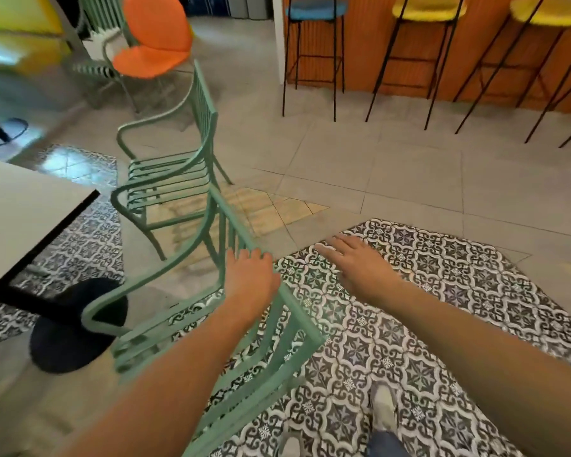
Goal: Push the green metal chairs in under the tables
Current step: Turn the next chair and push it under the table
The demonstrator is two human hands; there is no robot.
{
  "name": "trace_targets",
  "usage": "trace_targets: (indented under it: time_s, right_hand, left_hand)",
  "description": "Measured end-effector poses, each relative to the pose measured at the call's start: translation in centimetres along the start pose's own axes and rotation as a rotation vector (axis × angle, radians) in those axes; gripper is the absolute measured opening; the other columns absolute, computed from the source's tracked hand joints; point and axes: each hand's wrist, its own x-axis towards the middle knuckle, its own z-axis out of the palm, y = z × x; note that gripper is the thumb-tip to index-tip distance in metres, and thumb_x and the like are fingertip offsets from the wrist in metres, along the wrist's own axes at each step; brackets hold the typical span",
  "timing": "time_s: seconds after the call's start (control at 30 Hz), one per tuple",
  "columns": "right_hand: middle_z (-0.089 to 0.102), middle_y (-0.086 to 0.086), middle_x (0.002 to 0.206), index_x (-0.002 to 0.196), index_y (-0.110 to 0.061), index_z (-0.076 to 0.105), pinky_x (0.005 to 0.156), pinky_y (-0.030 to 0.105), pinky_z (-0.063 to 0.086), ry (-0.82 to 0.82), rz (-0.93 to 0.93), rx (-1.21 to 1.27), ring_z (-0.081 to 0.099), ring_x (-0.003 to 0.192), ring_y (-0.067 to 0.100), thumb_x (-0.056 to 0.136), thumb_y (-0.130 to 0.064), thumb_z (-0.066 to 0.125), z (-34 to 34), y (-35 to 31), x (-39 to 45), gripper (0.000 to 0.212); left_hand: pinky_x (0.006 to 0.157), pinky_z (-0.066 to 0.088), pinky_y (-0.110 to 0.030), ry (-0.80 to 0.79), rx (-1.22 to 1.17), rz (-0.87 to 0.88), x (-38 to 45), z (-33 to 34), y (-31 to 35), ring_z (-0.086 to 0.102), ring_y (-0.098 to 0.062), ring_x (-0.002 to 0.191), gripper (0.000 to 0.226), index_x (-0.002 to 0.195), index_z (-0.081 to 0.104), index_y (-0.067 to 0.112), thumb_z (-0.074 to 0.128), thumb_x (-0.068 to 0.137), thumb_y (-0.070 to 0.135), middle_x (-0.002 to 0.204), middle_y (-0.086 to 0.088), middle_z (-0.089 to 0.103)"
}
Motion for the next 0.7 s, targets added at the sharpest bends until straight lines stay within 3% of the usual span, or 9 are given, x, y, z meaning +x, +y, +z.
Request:
trace_targets:
  time_s: [0.13, 0.3, 0.5, 0.7]
  right_hand:
    - [0.013, -0.001, 0.161, 0.153, -0.03, 0.011, 0.112, 0.03, -0.005, 0.008, -0.15, 0.057, 0.009, 0.148, 0.019, 0.094, -0.011, 0.051, 0.3, 4.3, 4.1, 0.074]
    - [0.014, 0.0, 0.161, 0.153, -0.029, 0.016, 0.112, 0.029, -0.005, -0.026, -0.359, 0.061, 0.012, 0.148, 0.02, 0.091, -0.009, 0.053, 0.0, 9.1, 7.0, 0.075]
    - [0.015, -0.001, 0.16, 0.153, -0.029, 0.016, 0.114, 0.028, -0.003, -0.062, -0.547, 0.066, 0.012, 0.148, 0.02, 0.091, -0.011, 0.057, -1.1, 11.2, 11.8, 0.076]
    - [0.02, -0.001, 0.159, 0.151, -0.028, 0.023, 0.118, 0.034, 0.003, -0.109, -0.796, 0.034, 0.014, 0.147, 0.021, 0.091, -0.011, 0.056, -0.3, 7.7, 19.3, 0.07]
  left_hand:
    - [0.11, 0.029, -0.05, -0.074, -0.04, -0.193, 2.7, 0.3, 2.0, 0.043, -0.032, 0.13, 0.052, 0.136, 0.046, 0.017, 0.036, 0.097, 0.049, 0.139, -0.009, 0.05]
    - [0.092, 0.048, -0.045, -0.171, -0.312, -0.521, 4.6, 1.2, 5.4, 0.052, -0.034, 0.115, 0.055, 0.135, 0.043, 0.015, 0.043, 0.093, 0.05, 0.131, -0.012, 0.053]
    - [0.088, 0.049, -0.042, -0.174, -0.327, -0.724, 6.1, 1.8, 6.6, 0.055, -0.029, 0.113, 0.056, 0.135, 0.042, 0.018, 0.048, 0.092, 0.054, 0.128, -0.007, 0.056]
    - [0.098, 0.044, -0.044, -0.115, -0.368, -0.858, 7.8, 4.0, 5.0, 0.054, -0.025, 0.114, 0.06, 0.134, 0.043, 0.019, 0.046, 0.09, 0.059, 0.124, -0.004, 0.057]
